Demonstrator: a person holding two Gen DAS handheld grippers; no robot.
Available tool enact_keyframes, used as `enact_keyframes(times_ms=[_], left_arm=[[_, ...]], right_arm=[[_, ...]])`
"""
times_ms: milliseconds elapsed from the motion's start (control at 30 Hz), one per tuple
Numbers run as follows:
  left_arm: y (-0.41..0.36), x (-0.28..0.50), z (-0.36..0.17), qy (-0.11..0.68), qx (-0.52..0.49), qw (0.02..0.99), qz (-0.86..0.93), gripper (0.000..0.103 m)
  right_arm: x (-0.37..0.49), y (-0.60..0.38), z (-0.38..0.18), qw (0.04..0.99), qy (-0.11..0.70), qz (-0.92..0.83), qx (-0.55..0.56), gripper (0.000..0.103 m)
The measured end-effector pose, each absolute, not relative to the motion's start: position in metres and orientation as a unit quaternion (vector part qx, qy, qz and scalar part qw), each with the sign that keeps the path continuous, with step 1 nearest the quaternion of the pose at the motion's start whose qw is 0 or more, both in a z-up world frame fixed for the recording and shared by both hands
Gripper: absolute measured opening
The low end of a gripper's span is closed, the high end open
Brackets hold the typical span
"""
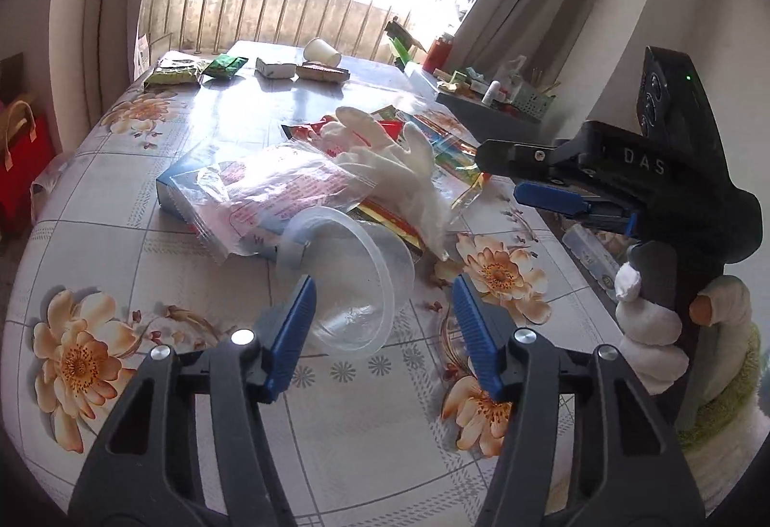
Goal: Collect trash
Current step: 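Grasp the clear plastic cup with left gripper while right grasps the white glove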
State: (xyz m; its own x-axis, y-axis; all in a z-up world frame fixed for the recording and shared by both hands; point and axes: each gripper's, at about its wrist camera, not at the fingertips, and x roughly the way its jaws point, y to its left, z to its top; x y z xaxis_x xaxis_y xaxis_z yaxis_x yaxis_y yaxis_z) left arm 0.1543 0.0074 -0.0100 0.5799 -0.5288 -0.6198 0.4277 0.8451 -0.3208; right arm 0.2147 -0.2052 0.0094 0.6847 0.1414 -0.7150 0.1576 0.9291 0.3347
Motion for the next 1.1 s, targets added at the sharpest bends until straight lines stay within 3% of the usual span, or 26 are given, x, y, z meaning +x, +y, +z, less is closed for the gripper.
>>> enact_keyframes(times_ms=[100, 233, 333, 367, 500, 567, 1100], left_arm=[[-0.003, 0.156, -0.015, 0.375, -0.048, 0.886, -0.267, 0.043], [-0.007, 0.156, -0.021, 0.383, -0.045, 0.883, -0.269, 0.021], [-0.008, 0.152, -0.022, 0.378, -0.039, 0.884, -0.271, 0.01], [-0.008, 0.151, -0.021, 0.376, -0.039, 0.886, -0.27, 0.005], [-0.008, 0.145, -0.016, 0.365, -0.033, 0.891, -0.269, 0.004], [-0.008, 0.142, -0.013, 0.359, -0.03, 0.893, -0.27, 0.004], [-0.026, 0.097, 0.017, 0.355, 0.026, 0.884, -0.302, 0.004]], right_arm=[[0.241, -0.208, -0.003, 0.89, 0.417, -0.01, 0.185, 0.073], [0.264, -0.208, -0.019, 0.883, 0.437, -0.014, 0.172, 0.067], [0.274, -0.206, -0.028, 0.876, 0.452, -0.014, 0.166, 0.057], [0.274, -0.206, -0.031, 0.874, 0.456, -0.017, 0.165, 0.048], [0.266, -0.207, -0.033, 0.872, 0.46, -0.021, 0.169, 0.019], [0.26, -0.209, -0.03, 0.873, 0.456, -0.027, 0.172, 0.012], [0.135, -0.244, 0.011, 0.884, 0.404, -0.029, 0.233, 0.008]])
